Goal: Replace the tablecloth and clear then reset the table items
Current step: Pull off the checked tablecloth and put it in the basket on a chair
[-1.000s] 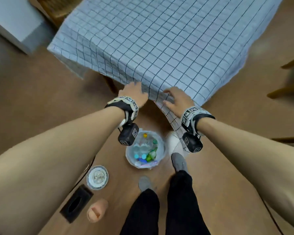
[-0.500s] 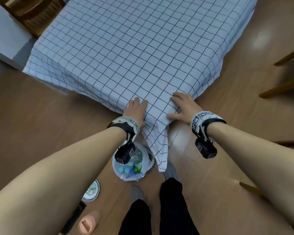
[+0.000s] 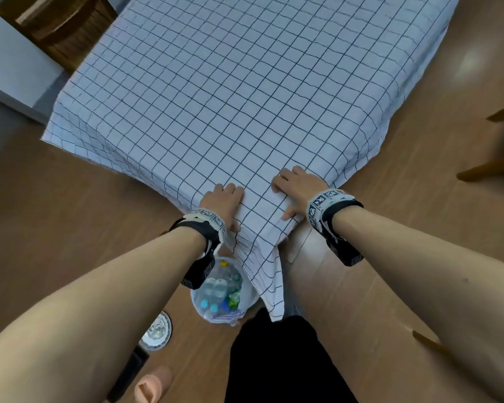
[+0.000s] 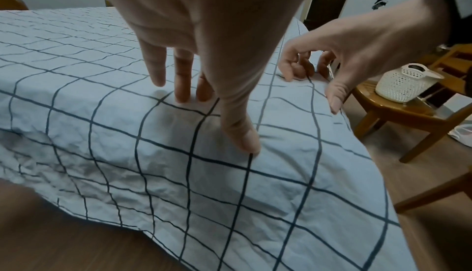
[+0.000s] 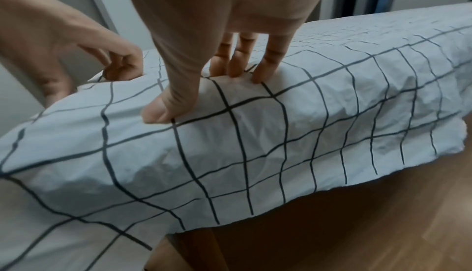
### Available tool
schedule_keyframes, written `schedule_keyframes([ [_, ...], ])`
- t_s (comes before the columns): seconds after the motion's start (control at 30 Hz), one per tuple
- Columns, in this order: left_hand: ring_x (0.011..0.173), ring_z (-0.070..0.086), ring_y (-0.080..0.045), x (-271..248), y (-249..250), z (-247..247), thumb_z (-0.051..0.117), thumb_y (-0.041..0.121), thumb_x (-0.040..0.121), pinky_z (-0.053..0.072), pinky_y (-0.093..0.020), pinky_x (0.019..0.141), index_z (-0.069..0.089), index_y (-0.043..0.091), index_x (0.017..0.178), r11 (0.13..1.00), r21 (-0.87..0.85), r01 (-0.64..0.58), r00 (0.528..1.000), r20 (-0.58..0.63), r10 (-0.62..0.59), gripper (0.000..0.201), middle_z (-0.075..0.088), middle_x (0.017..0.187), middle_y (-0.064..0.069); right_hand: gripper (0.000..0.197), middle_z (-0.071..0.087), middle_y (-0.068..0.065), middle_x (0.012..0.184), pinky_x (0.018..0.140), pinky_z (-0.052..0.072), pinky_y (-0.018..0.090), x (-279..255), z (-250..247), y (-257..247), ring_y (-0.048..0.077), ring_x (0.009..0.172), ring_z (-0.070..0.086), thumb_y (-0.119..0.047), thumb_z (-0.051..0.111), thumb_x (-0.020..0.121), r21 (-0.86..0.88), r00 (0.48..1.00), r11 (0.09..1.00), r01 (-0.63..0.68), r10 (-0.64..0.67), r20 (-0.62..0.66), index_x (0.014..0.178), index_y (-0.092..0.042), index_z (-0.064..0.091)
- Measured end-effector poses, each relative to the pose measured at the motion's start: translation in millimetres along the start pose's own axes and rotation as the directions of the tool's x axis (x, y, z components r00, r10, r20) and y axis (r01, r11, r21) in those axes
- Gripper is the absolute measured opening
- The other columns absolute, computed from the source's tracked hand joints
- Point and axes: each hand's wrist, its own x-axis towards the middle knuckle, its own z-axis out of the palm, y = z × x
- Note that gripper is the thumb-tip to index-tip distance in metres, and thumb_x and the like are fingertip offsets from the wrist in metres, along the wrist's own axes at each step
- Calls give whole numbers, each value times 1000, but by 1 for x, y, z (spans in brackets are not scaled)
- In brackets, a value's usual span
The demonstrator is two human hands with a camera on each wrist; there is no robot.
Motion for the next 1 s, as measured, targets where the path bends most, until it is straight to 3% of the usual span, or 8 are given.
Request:
schedule_keyframes([
  [0.13,103,50,-25,10,-10,-9,79,34,76,44,-38,80,47,19,104,998,-16,-56,997,48,57,46,52,111,-1,42,42,-7,104,68,36,30,7,-3,7,17,100,40,-52,78,71,-97,993,989,113,-109,49,86,-23,51],
  [0.23,90,55,-27,25,-18,-22,77,31,79,46,-38,68,43,18,92,994,-110,-9,998,55,15,38,57,94,-3,35,42,-9,100,69,42,30,12,-11,15,17,98,42,-48,76,73,-81,985,983,163,-157,78,80,-23,54],
  [0.4,94,49,-23,49,-18,-37,84,43,68,46,-40,71,43,18,96,995,-98,-16,996,89,25,56,52,97,-1,32,44,-10,93,76,45,31,20,-14,23,15,93,41,-44,78,74,18,976,985,170,-171,134,72,-21,56],
  [0.53,97,51,-22,51,-28,-42,80,52,69,47,-37,74,44,22,95,974,-214,-70,989,114,96,53,50,97,2,30,51,-7,81,62,36,27,24,-31,31,12,74,46,-40,71,85,188,979,975,118,-145,141,78,-17,53],
  [0.7,101,44,-17,30,-25,-55,74,72,61,45,-38,81,44,20,123,979,-192,-68,985,143,97,87,43,109,5,29,54,-4,80,55,33,30,29,-79,36,18,70,49,-44,55,95,190,998,982,10,3,-67,81,-22,41],
  [0.83,109,54,-25,24,-30,-84,61,46,88,46,-37,82,51,15,120,981,-190,47,998,-41,-56,46,58,120,-2,28,54,-2,75,55,40,33,35,-129,21,20,65,51,-46,48,97,148,984,988,49,-23,-175,89,-20,41],
  [0.93,95,56,-27,26,-49,-132,54,36,90,44,-34,73,55,18,109,966,-244,87,974,-182,-134,26,59,102,-2,33,56,-6,75,56,43,32,38,-165,23,19,65,55,-56,49,92,189,970,981,40,8,-245,94,-24,42],
  [1.0,86,54,-27,28,-64,-174,57,23,83,40,-31,65,50,21,91,961,-271,57,945,-295,-139,10,53,86,1,49,58,-11,78,58,46,30,41,-196,31,14,67,58,-72,53,81,165,981,986,0,32,-191,100,-28,41],
])
